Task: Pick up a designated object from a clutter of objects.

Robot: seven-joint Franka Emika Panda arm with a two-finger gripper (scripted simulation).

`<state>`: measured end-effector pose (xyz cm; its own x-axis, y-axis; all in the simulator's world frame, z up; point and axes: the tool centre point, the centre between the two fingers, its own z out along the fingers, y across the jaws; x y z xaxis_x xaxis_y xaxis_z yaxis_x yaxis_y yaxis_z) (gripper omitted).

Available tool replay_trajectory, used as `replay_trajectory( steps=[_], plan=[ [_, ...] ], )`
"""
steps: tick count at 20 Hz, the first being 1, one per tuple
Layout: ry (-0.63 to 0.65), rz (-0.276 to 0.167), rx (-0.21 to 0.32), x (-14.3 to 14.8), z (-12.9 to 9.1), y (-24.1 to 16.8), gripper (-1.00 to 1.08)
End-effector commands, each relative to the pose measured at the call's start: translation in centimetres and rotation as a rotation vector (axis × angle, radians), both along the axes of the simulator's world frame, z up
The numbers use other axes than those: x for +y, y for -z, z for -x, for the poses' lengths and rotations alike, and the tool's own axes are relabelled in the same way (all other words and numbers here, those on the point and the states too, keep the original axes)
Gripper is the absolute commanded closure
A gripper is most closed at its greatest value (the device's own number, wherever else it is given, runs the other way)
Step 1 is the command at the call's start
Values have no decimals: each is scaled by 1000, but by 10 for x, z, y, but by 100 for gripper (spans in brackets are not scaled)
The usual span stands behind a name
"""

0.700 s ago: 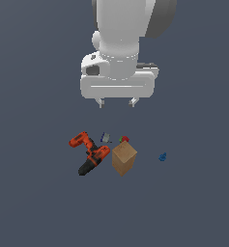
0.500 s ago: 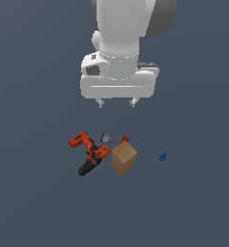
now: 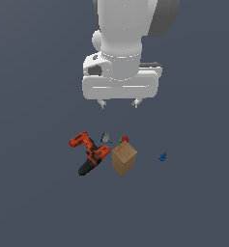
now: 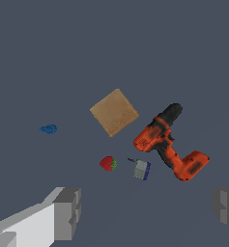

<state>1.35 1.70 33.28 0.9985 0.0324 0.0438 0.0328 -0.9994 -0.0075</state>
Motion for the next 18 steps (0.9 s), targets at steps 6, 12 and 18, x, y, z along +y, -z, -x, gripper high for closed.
replay_trajectory(
  steps=[6,12,18],
  plan=[
    [-43,3,2,1,-6,8,-92],
    [-135,9,8,4,-18,26,-92],
    [-277,17,17,9,-36,55,-92]
  ],
)
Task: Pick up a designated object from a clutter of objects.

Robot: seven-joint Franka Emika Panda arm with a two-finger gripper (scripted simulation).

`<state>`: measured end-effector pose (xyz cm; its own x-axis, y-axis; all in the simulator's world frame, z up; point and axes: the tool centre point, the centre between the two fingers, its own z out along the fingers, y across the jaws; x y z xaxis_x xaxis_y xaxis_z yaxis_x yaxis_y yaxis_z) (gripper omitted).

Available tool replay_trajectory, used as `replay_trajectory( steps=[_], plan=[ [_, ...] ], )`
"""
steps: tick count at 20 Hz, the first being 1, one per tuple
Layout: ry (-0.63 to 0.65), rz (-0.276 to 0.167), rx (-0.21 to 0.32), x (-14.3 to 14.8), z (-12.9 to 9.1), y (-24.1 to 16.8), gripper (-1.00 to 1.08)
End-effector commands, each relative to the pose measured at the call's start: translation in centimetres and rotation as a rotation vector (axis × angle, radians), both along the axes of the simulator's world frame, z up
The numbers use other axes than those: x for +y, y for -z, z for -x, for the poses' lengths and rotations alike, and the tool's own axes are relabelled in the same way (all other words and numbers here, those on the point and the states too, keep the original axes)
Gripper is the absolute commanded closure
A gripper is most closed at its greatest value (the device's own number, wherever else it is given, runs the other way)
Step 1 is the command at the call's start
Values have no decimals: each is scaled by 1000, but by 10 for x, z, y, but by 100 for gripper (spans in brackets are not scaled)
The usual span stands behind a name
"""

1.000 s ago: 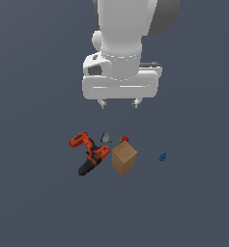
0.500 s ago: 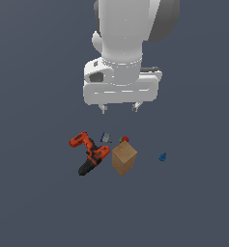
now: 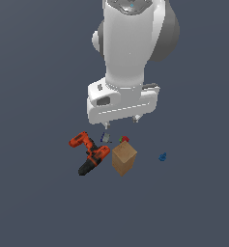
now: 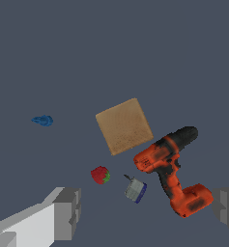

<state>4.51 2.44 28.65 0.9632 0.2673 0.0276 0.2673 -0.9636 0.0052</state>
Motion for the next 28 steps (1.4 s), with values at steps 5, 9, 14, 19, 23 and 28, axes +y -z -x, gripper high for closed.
replay_trajectory(
  steps=[5,9,14,19,23,28],
  plan=[
    [-180,6,12,6,-20,39,-92],
    [-273,8,18,10,-29,60,-92],
    [-357,8,23,13,-37,80,-92],
    [-405,8,26,15,-41,91,-92],
    [-416,8,27,15,-42,94,-92],
    [-413,8,28,15,-41,99,-92]
  ],
)
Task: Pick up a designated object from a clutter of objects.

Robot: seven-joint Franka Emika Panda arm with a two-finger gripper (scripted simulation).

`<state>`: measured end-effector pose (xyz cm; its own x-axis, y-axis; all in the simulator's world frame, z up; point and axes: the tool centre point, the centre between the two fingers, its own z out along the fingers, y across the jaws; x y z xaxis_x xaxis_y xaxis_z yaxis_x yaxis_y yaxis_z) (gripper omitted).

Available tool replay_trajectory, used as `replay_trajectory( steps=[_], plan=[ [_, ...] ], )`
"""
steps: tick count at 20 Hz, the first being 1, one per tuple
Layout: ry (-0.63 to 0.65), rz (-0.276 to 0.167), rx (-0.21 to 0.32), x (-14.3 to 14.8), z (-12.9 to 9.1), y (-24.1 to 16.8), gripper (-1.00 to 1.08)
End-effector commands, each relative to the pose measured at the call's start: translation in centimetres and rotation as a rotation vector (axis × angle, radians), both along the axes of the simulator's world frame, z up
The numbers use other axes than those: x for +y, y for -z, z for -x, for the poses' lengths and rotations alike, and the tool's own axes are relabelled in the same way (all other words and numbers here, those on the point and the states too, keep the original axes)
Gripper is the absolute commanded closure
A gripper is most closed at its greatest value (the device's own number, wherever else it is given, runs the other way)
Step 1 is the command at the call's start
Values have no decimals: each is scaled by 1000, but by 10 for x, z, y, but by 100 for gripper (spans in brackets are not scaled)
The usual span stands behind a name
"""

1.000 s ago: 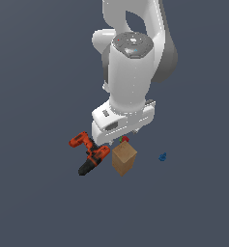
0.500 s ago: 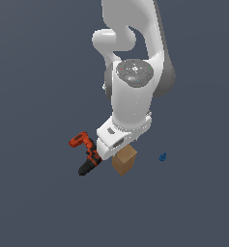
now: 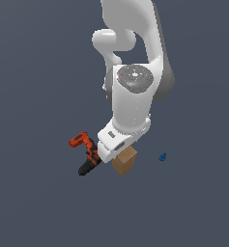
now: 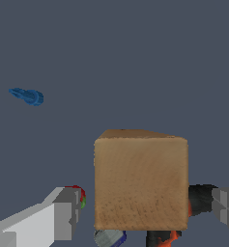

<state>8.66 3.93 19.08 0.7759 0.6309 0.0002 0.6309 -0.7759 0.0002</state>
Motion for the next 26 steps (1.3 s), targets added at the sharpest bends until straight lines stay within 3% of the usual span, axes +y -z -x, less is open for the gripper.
replay_trajectory(
  steps=[1,14,15,26],
  plan=[
    [-1,0,1,0,0,6,-92],
    [-5,0,0,0,0,48,-92],
    [-5,0,0,0,0,48,108],
    [-4,0,0,-1,0,47,108]
  ],
)
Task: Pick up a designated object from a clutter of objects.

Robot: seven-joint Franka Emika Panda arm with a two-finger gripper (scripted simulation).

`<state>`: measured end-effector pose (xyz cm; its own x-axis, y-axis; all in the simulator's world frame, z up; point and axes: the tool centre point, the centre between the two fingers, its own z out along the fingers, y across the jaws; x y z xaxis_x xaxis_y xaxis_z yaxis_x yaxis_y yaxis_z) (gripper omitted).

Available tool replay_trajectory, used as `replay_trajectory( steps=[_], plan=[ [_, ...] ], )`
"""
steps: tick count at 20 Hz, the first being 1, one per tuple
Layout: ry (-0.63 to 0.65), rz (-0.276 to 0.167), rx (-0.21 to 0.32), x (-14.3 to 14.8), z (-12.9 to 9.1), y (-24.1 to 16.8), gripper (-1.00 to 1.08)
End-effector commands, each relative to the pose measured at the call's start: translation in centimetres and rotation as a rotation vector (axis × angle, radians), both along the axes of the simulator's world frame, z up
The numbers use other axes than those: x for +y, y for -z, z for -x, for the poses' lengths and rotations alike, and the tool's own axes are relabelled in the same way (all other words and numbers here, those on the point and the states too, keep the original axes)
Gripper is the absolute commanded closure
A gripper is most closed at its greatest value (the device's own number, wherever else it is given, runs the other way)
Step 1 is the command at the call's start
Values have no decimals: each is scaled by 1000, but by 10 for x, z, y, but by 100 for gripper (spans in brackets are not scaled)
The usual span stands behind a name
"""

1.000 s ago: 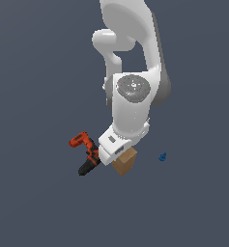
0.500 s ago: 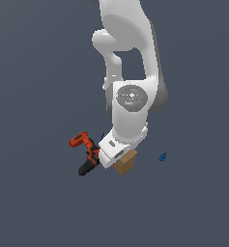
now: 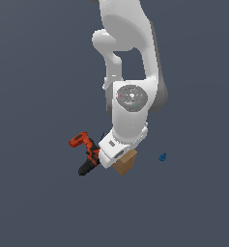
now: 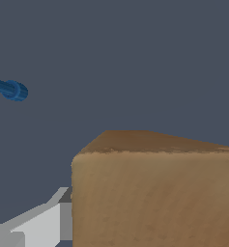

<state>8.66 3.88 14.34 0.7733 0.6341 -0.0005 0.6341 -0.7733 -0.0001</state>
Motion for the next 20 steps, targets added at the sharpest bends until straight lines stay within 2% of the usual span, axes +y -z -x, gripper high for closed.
replay_trajectory(
  steps=[1,10,20],
  plan=[
    [0,0,0,0,0,-1,108],
    [0,0,0,1,8,-36,108],
    [-1,0,0,3,29,-132,108]
  ],
)
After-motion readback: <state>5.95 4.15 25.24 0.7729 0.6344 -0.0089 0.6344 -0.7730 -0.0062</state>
